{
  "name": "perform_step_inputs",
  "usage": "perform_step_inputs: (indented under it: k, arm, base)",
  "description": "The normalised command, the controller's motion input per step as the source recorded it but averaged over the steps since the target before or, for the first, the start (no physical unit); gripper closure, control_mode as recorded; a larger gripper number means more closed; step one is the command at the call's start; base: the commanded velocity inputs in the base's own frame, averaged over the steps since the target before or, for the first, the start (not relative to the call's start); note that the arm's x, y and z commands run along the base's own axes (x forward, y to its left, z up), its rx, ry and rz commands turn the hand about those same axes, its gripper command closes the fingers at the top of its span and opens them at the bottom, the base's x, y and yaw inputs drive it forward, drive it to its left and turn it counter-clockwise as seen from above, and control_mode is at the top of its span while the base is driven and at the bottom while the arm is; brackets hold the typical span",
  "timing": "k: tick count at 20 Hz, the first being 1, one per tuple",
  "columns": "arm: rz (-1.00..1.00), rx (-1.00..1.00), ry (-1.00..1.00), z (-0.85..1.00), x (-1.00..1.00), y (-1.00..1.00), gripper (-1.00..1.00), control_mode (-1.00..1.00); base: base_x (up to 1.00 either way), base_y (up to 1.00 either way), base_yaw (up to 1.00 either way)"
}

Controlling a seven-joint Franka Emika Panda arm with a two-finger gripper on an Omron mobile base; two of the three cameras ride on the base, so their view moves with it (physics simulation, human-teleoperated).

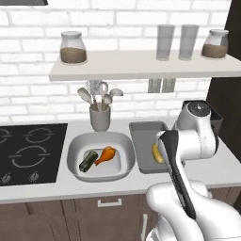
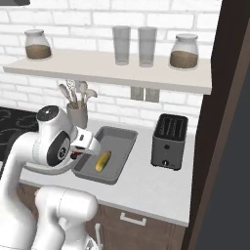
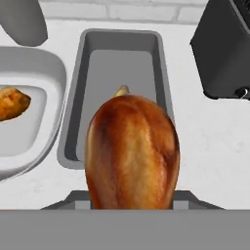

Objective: Place one cucumber and one chicken drumstick in each tupperware on the nearby counter, to pack two identical lunches.

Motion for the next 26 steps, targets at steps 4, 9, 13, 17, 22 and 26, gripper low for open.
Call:
perform_step_inputs:
  k: [4, 9, 13, 17, 22, 26]
  arm:
    - [-0.05, 0.1, 0.0, -0.48, 1.0, 0.0, 1.0, -1.0]
    - [-0.05, 0.02, -0.01, -0.32, 1.0, 0.1, 1.0, -1.0]
    - [-0.02, 0.01, 0.0, -0.42, 1.0, 0.04, -1.0, -1.0]
    - [-0.01, 0.0, 0.0, -0.05, 0.37, 0.0, -1.0, -1.0]
    - [0.0, 0.01, 0.03, 0.41, -0.04, 0.0, -1.0, -1.0]
    - [0.0, 0.0, -0.07, 0.34, -0.88, 0.02, -1.0, -1.0]
  base:
    - [0.0, 0.0, 0.0]
    - [0.0, 0.0, 0.0]
    - [0.0, 0.0, 0.0]
    - [0.0, 0.0, 0.0]
    - [0.0, 0.0, 0.0]
    - [0.0, 0.0, 0.0]
